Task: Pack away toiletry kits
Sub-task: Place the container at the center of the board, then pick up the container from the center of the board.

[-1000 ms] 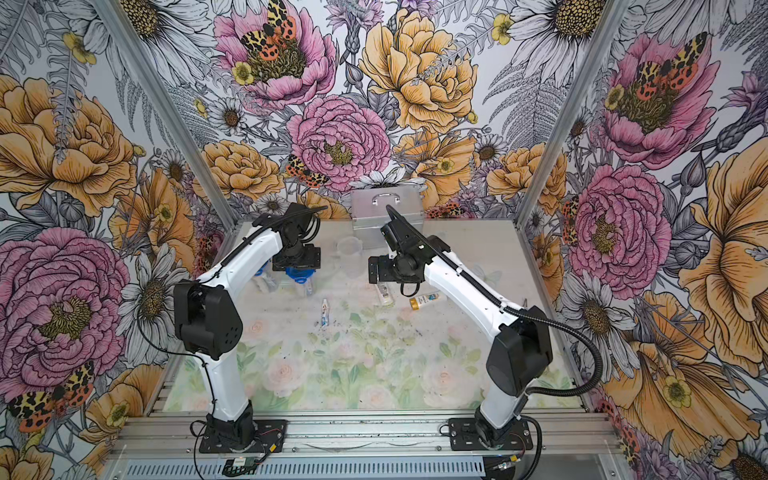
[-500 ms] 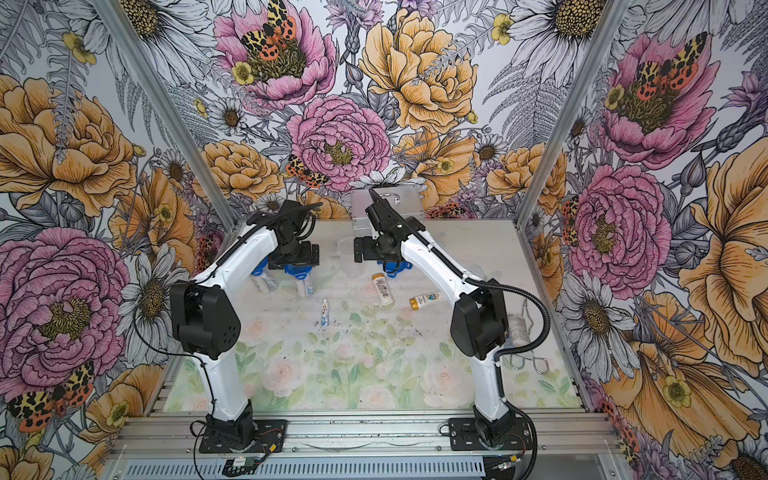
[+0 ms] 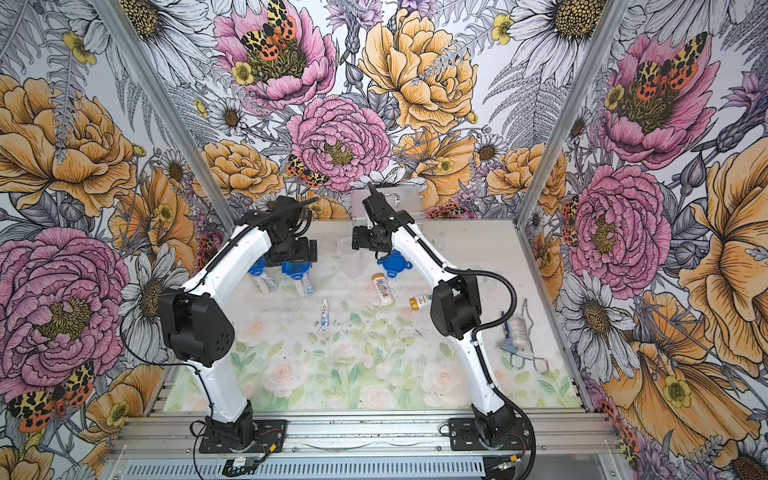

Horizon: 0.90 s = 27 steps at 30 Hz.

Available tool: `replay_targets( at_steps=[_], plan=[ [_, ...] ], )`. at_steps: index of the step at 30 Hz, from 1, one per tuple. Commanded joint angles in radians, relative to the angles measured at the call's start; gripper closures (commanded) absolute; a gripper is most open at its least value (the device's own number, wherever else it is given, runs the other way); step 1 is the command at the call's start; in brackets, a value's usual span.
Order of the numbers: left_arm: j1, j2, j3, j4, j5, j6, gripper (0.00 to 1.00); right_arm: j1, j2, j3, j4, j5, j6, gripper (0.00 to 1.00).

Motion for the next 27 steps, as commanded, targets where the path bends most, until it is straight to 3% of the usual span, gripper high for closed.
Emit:
replay_targets(
  at_steps=[1,12,23,27],
  plan=[
    [0.000,-0.088,-0.015,0.012,0.026,-0.014,0.01,-0.001,0.049,0.054,0.003,-0.029,0.008,0.25],
    [-0.018,-0.230,-0.081,0.026,0.031,-0.043,0.01,0.011,0.121,0.104,0.001,-0.021,-0.005,0.45],
    [-0.011,-0.391,-0.224,0.050,0.044,-0.081,0.01,0.023,0.102,0.094,-0.036,0.028,-0.045,0.75],
    [-0.012,-0.436,-0.267,0.049,0.051,-0.095,0.02,0.028,0.085,0.085,-0.056,0.050,-0.064,0.80]
  ],
)
